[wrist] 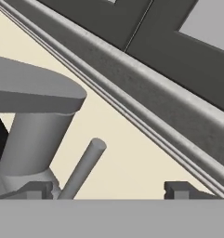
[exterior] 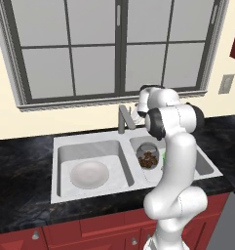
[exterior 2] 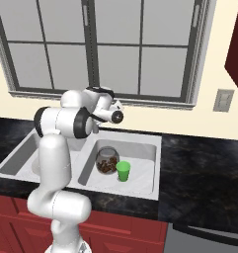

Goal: Pick the cup and jar and place them in the sink. Then turn on the water.

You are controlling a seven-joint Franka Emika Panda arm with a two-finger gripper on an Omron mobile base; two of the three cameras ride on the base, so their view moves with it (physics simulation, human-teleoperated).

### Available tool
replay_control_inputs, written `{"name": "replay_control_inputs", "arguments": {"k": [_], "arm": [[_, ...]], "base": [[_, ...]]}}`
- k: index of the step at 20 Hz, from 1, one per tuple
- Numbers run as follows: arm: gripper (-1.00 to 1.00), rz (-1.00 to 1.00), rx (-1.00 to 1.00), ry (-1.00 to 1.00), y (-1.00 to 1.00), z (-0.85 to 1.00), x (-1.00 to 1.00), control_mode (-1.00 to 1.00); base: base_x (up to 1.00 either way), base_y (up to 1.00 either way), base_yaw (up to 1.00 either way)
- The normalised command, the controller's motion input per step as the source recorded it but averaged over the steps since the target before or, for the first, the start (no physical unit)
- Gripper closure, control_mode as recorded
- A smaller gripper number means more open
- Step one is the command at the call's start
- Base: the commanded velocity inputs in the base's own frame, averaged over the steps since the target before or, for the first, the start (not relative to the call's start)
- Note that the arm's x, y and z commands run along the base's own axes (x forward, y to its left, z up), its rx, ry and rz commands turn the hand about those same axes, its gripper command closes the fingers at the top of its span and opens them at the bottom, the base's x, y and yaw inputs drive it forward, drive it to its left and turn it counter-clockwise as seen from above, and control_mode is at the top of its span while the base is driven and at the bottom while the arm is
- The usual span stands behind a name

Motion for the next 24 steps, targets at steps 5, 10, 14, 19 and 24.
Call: {"name": "replay_control_inputs", "arguments": {"k": [5,10,14,19,24], "arm": [[-1.00,0.00,0.04,0.00,0.00,0.16,0.00,-1.00],[-1.00,0.00,0.03,0.00,0.00,0.00,0.07,-1.00],[-1.00,0.00,0.04,0.01,0.00,0.00,0.01,-1.00],[-1.00,0.00,0.05,0.05,0.06,0.00,0.00,-1.00],[-1.00,0.00,0.04,0.04,0.12,0.01,0.01,-1.00]], "base": [[0.00,0.00,0.00],[0.00,0.00,0.00],[0.00,0.00,0.00],[0.00,0.00,0.00],[0.00,0.00,0.00]]}}
